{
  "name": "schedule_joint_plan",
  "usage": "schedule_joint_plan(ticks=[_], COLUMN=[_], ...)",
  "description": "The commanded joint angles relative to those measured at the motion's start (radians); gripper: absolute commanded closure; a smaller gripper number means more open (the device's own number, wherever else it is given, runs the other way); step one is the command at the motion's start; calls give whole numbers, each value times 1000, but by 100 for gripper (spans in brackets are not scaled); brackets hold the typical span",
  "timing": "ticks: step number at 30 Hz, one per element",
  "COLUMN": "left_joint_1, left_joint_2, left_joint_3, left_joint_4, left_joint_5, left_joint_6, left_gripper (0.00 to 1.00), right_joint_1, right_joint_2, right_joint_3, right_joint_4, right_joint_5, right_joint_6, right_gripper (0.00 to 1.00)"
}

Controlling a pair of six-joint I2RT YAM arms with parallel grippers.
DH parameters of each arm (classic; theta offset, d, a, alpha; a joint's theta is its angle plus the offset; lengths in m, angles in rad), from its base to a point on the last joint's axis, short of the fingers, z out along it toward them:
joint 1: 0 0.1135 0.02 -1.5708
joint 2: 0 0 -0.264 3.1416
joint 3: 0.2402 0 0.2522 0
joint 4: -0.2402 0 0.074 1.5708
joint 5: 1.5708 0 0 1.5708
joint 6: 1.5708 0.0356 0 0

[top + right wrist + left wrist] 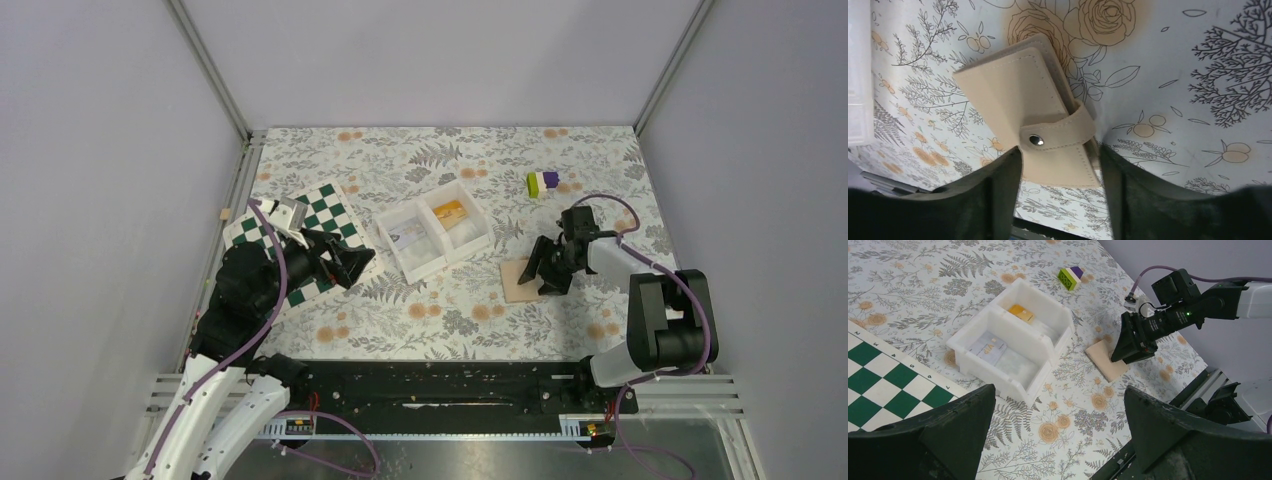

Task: Take the credit cards out of the card holder
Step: Pick up the card holder from the center of the board.

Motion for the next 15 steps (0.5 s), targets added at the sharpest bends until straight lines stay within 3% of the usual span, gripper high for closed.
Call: schedule_joint_plan(ticks=[1,8,15], left_joint_1=[-4,-11,-14], left_joint_2=[6,37,24], left_joint_3=[10,19,3], left_joint_4=[59,53,55], left_joint_5=[8,14,29], left_joint_6=[-11,-16,-54], left_gripper=[1,1,1], right_joint_1=[-16,-37,-38], right_joint_2=[-32,-127,-250], right_joint_3=[-36,-99,-107], right_joint_4=[50,118,60], right_joint_5=[-52,-60,-20], right_joint_6=[1,-5,-37], right_gripper=[46,100,100])
